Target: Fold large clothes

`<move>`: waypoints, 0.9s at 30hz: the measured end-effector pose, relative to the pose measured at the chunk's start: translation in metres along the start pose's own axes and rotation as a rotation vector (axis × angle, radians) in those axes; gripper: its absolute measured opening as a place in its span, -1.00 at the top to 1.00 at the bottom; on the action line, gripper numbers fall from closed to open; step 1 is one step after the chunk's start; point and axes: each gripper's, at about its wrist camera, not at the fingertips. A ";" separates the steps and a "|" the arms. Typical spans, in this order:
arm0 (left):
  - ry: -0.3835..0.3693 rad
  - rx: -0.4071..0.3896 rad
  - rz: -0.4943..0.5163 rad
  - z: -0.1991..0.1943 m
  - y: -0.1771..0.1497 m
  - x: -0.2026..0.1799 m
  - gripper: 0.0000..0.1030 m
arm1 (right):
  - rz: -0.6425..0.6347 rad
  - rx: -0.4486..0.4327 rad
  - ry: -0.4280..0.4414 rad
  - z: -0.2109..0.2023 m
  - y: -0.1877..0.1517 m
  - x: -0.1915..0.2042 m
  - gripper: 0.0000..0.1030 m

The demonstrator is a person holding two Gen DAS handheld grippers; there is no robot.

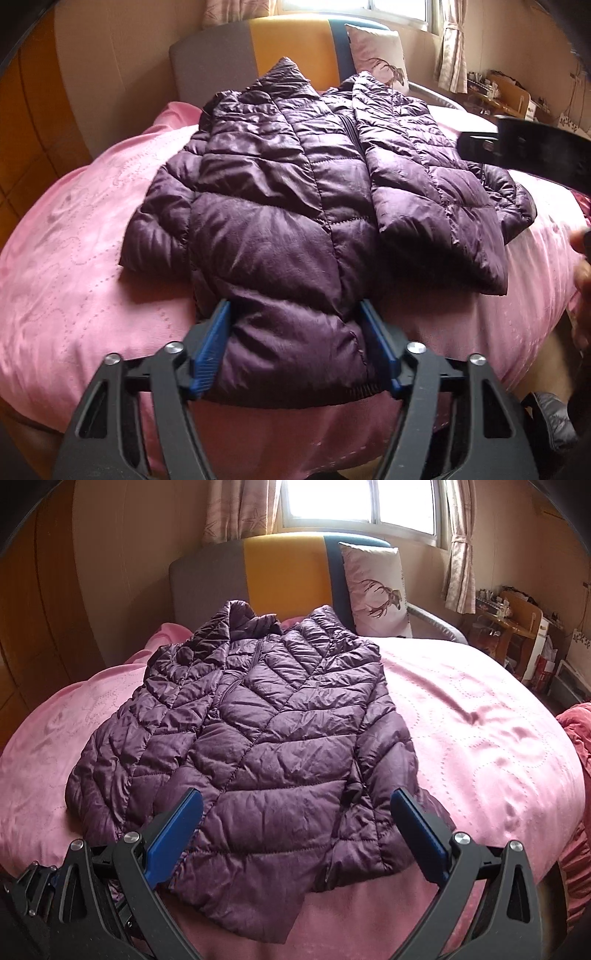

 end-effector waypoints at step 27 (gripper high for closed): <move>-0.021 -0.368 -0.618 -0.092 0.119 0.265 0.77 | 0.118 -0.016 -0.402 0.075 0.098 -0.198 0.74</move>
Point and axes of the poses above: each gripper's, at about its wrist camera, not at the fingertips, and z roughly the way its jaws point, x to its left, y to its top, and after that the axes turned 13 degrees about -y, right-handed
